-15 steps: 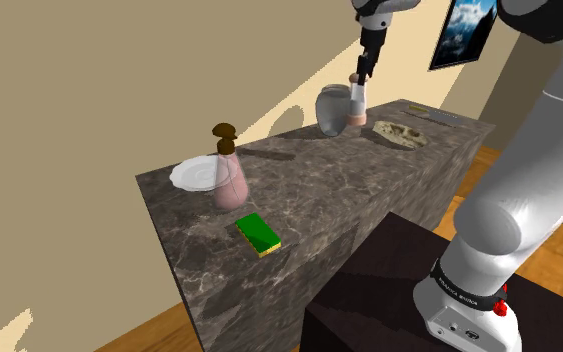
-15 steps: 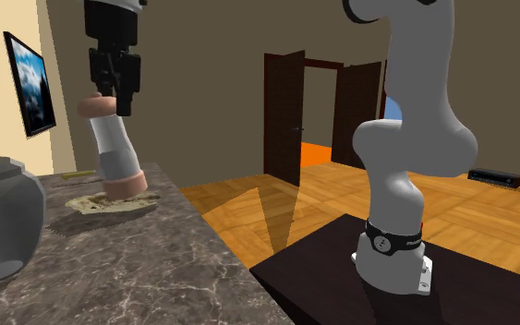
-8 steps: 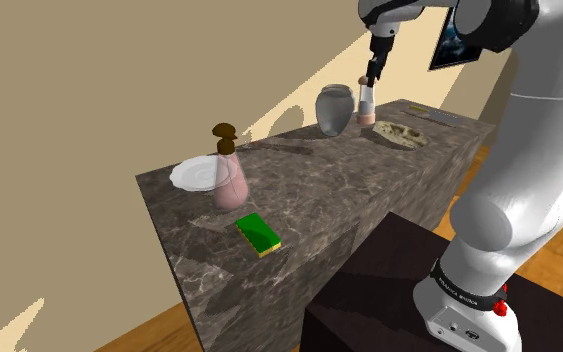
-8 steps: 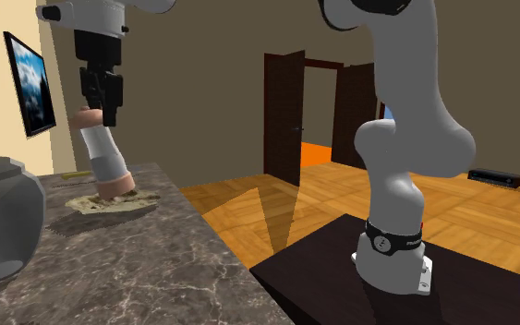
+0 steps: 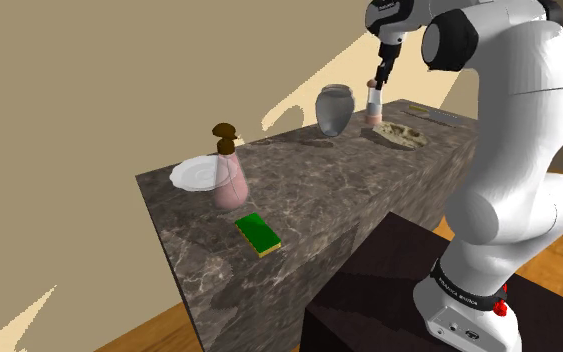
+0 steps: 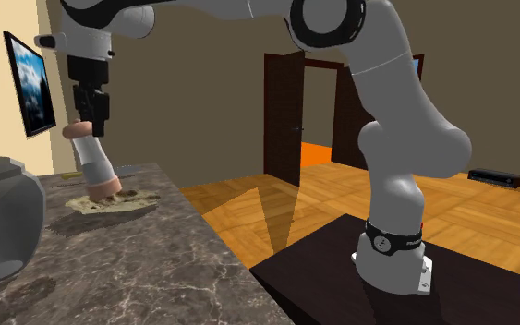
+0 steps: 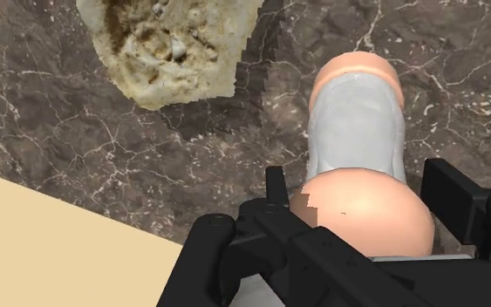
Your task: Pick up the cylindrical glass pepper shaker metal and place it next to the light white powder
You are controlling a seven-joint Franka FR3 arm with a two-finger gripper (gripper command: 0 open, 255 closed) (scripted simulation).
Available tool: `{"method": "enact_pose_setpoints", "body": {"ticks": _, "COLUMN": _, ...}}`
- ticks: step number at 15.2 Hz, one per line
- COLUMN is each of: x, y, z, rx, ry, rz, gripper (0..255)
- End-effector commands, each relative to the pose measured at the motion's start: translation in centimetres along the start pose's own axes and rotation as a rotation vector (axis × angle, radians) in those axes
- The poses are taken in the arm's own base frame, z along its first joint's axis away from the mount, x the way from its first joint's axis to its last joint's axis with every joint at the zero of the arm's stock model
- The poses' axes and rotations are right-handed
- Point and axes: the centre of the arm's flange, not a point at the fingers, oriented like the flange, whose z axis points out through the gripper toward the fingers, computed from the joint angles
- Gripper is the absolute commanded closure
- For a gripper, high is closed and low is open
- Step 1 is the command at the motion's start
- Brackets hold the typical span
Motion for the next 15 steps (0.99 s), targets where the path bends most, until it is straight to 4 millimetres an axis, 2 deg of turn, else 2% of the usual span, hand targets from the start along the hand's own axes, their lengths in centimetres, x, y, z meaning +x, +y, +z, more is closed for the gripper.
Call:
{"method": "enact_pose_setpoints", "body": {"ticks": 1, "x": -0.3, "y": 2.6, "z": 0.9, "rx": 0.000, "ry": 0.001, "rz": -0.002, "gripper": 255}}
{"method": "enact_pose_setpoints", "body": {"ticks": 2, "x": -0.4, "y": 3.6, "z": 1.4, "rx": 0.000, "ry": 0.001, "rz": -0.002, "gripper": 255}}
{"method": "enact_pose_setpoints", "body": {"ticks": 15, "x": -0.6, "y": 2.4, "z": 8.2, "rx": 0.000, "ry": 0.001, "rz": -0.002, "gripper": 255}}
